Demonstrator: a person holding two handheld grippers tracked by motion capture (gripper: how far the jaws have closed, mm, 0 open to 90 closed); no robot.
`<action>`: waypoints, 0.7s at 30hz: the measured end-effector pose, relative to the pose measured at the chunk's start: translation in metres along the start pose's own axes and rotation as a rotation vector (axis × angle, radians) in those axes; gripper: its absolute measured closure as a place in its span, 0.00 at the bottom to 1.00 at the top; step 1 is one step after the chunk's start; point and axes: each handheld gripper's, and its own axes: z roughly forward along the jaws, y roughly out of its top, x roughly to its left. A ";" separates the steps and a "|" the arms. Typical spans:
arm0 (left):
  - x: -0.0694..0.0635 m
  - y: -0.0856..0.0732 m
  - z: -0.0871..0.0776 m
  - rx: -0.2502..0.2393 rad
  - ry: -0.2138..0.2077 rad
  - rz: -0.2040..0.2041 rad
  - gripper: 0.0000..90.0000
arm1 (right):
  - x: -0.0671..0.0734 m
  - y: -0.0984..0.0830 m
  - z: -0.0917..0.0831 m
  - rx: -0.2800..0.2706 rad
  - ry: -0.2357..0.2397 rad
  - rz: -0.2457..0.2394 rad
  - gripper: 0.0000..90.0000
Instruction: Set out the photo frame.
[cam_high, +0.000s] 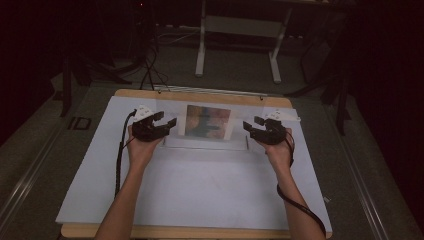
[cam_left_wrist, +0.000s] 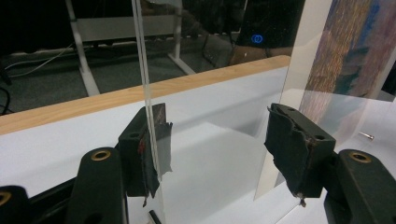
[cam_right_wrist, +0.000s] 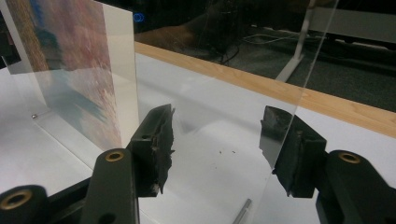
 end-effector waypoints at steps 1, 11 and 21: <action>0.000 0.000 0.000 0.001 0.000 -0.001 0.42 | 0.000 0.000 0.000 0.000 0.000 0.000 0.48; -0.001 0.003 -0.001 0.020 0.005 -0.002 0.42 | 0.002 0.001 -0.001 -0.002 -0.008 0.037 0.48; -0.004 0.005 -0.005 0.033 0.012 -0.005 0.42 | 0.006 -0.001 -0.005 -0.010 -0.013 0.033 0.48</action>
